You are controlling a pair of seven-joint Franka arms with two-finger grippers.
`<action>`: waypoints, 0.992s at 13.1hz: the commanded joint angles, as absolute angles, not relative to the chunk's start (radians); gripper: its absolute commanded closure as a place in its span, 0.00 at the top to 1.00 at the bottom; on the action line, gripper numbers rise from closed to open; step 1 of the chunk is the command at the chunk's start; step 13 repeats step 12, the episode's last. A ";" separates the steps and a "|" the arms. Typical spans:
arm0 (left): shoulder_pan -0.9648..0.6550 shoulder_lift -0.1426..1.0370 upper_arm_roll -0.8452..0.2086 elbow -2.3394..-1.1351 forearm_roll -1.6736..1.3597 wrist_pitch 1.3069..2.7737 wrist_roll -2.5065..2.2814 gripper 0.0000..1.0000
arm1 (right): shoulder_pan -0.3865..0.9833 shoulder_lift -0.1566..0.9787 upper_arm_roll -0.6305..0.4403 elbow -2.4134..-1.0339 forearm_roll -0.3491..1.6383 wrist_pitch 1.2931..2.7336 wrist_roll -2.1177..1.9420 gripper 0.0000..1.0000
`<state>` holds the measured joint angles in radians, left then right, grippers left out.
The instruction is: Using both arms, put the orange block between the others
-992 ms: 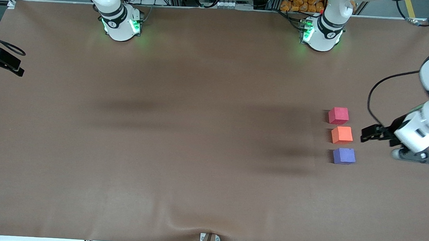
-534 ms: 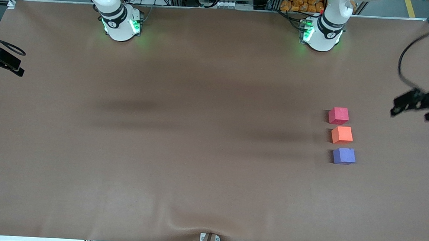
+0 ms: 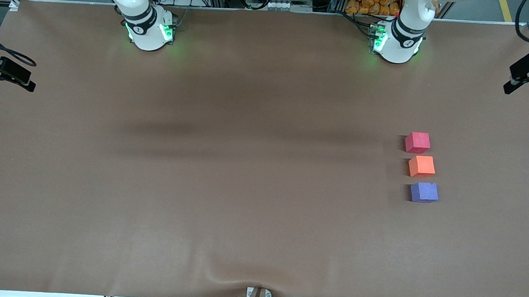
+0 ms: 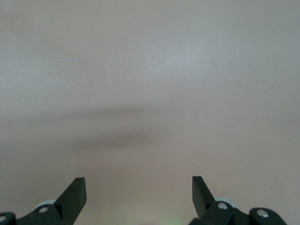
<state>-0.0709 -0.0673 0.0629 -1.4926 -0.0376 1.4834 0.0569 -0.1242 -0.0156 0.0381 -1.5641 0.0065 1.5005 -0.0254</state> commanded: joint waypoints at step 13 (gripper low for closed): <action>-0.077 -0.025 0.054 -1.493 0.043 1.486 -0.003 1.00 | -0.135 -0.017 0.044 -1.555 0.009 1.502 -0.026 1.00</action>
